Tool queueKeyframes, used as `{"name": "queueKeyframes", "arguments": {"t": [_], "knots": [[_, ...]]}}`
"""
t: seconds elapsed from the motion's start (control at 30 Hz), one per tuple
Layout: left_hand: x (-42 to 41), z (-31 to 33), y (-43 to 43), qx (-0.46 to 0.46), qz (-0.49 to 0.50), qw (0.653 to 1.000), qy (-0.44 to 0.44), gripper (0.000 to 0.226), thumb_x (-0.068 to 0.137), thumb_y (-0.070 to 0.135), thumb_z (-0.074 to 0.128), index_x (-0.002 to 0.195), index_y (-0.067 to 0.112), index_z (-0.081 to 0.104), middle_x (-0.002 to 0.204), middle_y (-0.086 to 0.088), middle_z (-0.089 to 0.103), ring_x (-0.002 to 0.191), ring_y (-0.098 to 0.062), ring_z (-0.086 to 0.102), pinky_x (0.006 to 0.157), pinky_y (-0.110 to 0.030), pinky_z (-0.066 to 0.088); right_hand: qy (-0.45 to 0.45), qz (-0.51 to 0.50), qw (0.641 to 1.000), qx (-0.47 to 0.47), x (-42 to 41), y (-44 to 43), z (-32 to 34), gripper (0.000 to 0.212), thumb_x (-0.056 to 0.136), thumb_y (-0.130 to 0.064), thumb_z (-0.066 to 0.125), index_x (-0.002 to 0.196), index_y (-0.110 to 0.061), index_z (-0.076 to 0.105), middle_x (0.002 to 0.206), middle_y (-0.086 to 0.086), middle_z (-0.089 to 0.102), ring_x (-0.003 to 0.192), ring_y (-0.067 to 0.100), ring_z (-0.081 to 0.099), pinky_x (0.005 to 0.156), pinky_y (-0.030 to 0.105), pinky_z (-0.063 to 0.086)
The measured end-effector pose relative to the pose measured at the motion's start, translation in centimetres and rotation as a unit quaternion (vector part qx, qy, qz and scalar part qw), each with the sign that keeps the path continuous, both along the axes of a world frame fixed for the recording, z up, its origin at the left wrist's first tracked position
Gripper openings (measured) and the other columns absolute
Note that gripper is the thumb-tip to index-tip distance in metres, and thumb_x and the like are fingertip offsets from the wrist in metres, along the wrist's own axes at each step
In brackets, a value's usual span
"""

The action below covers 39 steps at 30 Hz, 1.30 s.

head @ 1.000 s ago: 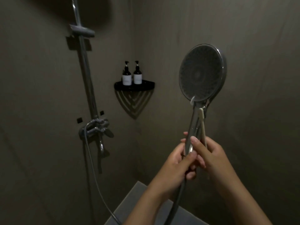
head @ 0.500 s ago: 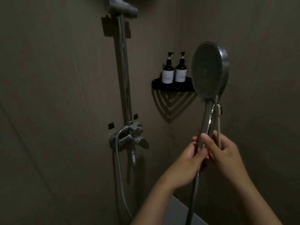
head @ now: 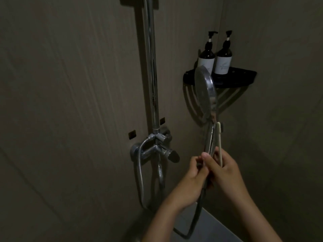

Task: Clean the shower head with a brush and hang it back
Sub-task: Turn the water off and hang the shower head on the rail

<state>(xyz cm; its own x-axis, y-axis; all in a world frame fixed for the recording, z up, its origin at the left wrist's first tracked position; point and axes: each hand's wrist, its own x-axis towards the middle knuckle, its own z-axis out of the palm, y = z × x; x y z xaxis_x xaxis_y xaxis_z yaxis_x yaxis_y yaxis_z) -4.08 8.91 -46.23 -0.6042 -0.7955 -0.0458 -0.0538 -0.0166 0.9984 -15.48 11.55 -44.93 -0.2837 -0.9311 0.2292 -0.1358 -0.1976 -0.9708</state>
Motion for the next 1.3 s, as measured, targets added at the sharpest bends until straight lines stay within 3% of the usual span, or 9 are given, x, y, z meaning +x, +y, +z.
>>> {"name": "queueKeyframes", "arguments": {"t": [0.13, 0.23, 0.33, 0.47, 0.53, 0.73, 0.93, 1.07, 1.3], "knots": [[0.6, -0.4, -1.8, -0.015, 0.041, 0.999, -0.020, 0.024, 0.100, 0.027, 0.039, 0.116, 0.019, 0.055, 0.109, 0.002, 0.063, 0.108, -0.014, 0.060, 0.097, -0.031, 0.047, -0.017, -0.002, 1.000, 0.012, 0.2, -0.8, -0.2, 0.023, 0.089, -0.015, 0.059, 0.090, 0.008, 0.055, 0.073, 0.013, 0.054, 0.060, 0.008, 0.055, 0.054, 0.013, 0.046], [2.2, -0.6, -4.7, 0.071, 0.155, 0.985, 0.030, 0.025, 0.099, 0.018, 0.038, 0.105, 0.007, 0.060, 0.102, -0.012, 0.065, 0.094, -0.025, 0.063, 0.086, -0.032, 0.050, -0.009, -0.012, 1.000, 0.022, 0.1, -1.1, -0.5, 0.023, 0.088, -0.019, 0.060, 0.091, 0.003, 0.057, 0.073, 0.016, 0.053, 0.064, 0.009, 0.054, 0.060, 0.017, 0.046], [4.4, -1.4, -8.8, 0.270, 0.233, 0.916, 0.185, 0.031, 0.099, 0.013, 0.036, 0.121, -0.003, 0.050, 0.099, -0.017, 0.063, 0.089, -0.027, 0.063, 0.086, -0.037, 0.048, -0.014, -0.012, 0.999, 0.043, 0.1, -1.2, -0.7, 0.021, 0.088, -0.024, 0.060, 0.094, -0.005, 0.061, 0.076, 0.011, 0.058, 0.070, 0.011, 0.059, 0.064, 0.021, 0.047], [5.1, -1.9, -12.5, 0.386, 0.220, 0.825, 0.350, 0.048, 0.100, 0.021, 0.038, 0.138, -0.008, 0.032, 0.132, -0.029, 0.049, 0.125, -0.036, 0.048, 0.106, -0.041, 0.037, -0.039, -0.005, 0.998, 0.050, 0.2, -1.3, -0.9, 0.011, 0.090, -0.019, 0.058, 0.087, -0.009, 0.061, 0.060, -0.012, 0.062, 0.054, -0.006, 0.057, 0.052, 0.007, 0.042], [4.3, -2.3, -12.9, 0.406, 0.181, 0.785, 0.432, 0.044, 0.098, 0.020, 0.041, 0.135, -0.005, 0.039, 0.128, -0.027, 0.053, 0.122, -0.035, 0.050, 0.106, -0.042, 0.036, -0.043, -0.008, 0.998, 0.050, 0.1, -1.2, -1.1, 0.015, 0.090, -0.021, 0.058, 0.088, -0.006, 0.061, 0.063, -0.007, 0.060, 0.055, -0.004, 0.055, 0.055, 0.010, 0.043], [2.4, -3.3, -13.2, 0.382, 0.151, 0.740, 0.533, 0.033, 0.092, 0.014, 0.050, 0.120, -0.002, 0.054, 0.117, -0.020, 0.061, 0.111, -0.029, 0.058, 0.094, -0.040, 0.045, -0.061, -0.013, 0.996, 0.066, 0.1, -0.9, -1.1, 0.014, 0.087, -0.025, 0.060, 0.088, -0.011, 0.062, 0.065, -0.005, 0.059, 0.061, 0.000, 0.059, 0.064, 0.022, 0.043], [2.1, -3.2, -14.1, 0.368, 0.178, 0.764, 0.498, 0.012, 0.095, 0.012, 0.047, 0.094, 0.006, 0.057, 0.078, -0.005, 0.056, 0.068, -0.010, 0.049, 0.071, -0.026, 0.044, -0.049, -0.008, 0.997, 0.058, -0.1, -0.9, -1.6, 0.018, 0.088, -0.021, 0.060, 0.086, -0.003, 0.059, 0.062, -0.004, 0.053, 0.050, -0.004, 0.051, 0.053, 0.012, 0.041], [1.6, -2.5, -15.0, 0.357, 0.240, 0.803, 0.412, 0.014, 0.097, 0.013, 0.044, 0.087, 0.008, 0.052, 0.072, -0.002, 0.047, 0.058, -0.009, 0.040, 0.059, -0.021, 0.038, -0.051, -0.003, 0.997, 0.050, 0.1, -0.8, -1.9, 0.017, 0.089, -0.016, 0.058, 0.082, -0.001, 0.056, 0.055, -0.005, 0.054, 0.047, -0.005, 0.051, 0.046, 0.006, 0.040], [-0.2, -0.3, -16.6, 0.348, 0.358, 0.845, 0.191, 0.015, 0.096, 0.019, 0.047, 0.084, 0.011, 0.051, 0.060, 0.002, 0.043, 0.047, -0.006, 0.039, 0.034, -0.017, 0.033, -0.056, 0.008, 0.996, 0.071, 0.4, -0.4, -2.0, 0.017, 0.090, -0.022, 0.056, 0.091, -0.006, 0.063, 0.079, 0.008, 0.065, 0.062, 0.001, 0.061, 0.053, 0.008, 0.046]]}}
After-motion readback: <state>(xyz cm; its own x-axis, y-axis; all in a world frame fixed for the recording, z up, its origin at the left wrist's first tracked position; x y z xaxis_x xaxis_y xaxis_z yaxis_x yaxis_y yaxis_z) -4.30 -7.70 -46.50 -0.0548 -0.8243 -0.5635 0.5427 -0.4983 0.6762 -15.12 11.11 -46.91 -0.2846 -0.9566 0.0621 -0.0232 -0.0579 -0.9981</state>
